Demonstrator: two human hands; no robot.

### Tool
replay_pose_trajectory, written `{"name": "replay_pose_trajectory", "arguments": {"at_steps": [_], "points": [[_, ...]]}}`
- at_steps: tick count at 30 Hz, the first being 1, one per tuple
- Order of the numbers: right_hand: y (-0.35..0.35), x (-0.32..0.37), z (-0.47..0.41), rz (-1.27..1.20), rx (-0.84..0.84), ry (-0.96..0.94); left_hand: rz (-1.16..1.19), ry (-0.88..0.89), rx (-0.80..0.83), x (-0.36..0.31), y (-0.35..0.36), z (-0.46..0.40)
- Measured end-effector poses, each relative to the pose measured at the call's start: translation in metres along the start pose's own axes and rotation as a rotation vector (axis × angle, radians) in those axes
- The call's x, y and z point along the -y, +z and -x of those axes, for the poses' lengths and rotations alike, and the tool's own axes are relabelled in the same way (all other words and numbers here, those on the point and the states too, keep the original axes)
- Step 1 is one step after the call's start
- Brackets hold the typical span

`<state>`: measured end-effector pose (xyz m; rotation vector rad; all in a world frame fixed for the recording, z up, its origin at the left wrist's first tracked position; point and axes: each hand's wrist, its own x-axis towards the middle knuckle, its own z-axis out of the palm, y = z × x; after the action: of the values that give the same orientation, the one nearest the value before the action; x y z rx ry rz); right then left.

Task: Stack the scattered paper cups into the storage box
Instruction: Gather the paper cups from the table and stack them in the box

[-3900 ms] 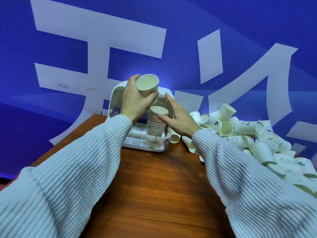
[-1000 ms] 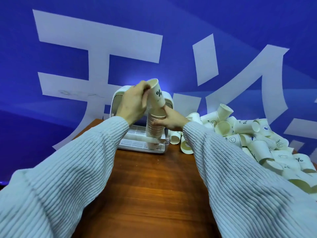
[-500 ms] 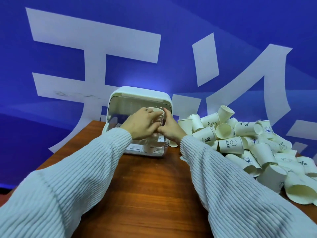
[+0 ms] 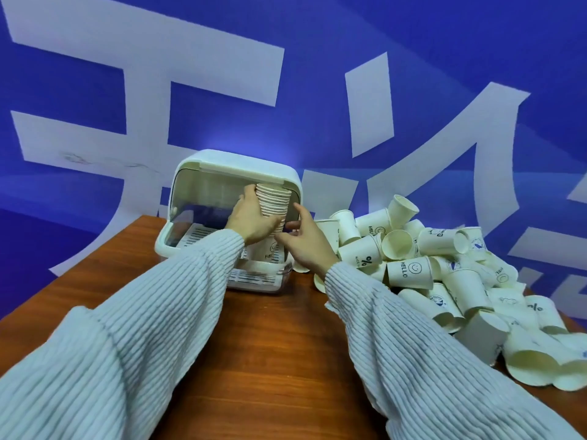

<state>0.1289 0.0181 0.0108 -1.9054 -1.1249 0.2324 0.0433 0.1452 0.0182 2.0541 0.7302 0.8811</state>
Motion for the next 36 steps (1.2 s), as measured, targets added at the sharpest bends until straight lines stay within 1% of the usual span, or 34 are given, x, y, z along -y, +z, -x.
{"name": "replay_pose_trajectory", "arguments": {"at_steps": [3,5,8,12,16,24,27,29,30,32,33,34,35,36], "points": [[-0.006,-0.004,0.004,0.086,-0.006,-0.022,-0.022,-0.008,-0.087,-0.005,0.013,-0.007],[-0.008,-0.008,0.005,0.137,-0.013,-0.034,-0.037,-0.027,-0.109,-0.004,0.022,-0.01],[-0.01,-0.013,0.007,0.155,-0.026,-0.032,-0.027,-0.059,-0.102,-0.002,0.032,-0.013],[-0.017,-0.02,0.012,0.167,-0.038,-0.051,0.063,-0.083,-0.099,-0.005,0.043,-0.015],[-0.027,-0.028,0.017,0.187,-0.04,-0.035,0.104,-0.103,-0.105,-0.007,0.052,-0.015],[-0.038,-0.042,0.028,0.213,-0.078,0.017,0.029,-0.153,-0.012,-0.008,0.044,-0.009],[-0.05,-0.046,0.04,0.216,-0.108,0.052,0.003,-0.138,-0.05,-0.015,0.041,0.002],[-0.062,-0.051,0.049,0.243,-0.14,0.074,-0.071,-0.098,-0.148,-0.022,0.04,0.014],[-0.07,-0.053,0.054,0.254,-0.161,0.087,-0.133,-0.052,-0.214,-0.026,0.041,0.022],[-0.085,-0.059,0.065,0.28,-0.203,0.116,-0.263,0.112,-0.347,-0.034,0.045,0.038],[-0.092,-0.062,0.069,0.294,-0.225,0.127,-0.313,0.224,-0.377,-0.038,0.047,0.044],[-0.099,-0.065,0.075,0.315,-0.249,0.134,-0.345,0.337,-0.351,-0.04,0.052,0.05],[-0.106,-0.068,0.081,0.346,-0.273,0.132,-0.362,0.435,-0.269,-0.042,0.058,0.055],[-0.113,-0.07,0.087,0.401,-0.289,0.126,-0.387,0.505,-0.146,-0.043,0.066,0.058]]}}
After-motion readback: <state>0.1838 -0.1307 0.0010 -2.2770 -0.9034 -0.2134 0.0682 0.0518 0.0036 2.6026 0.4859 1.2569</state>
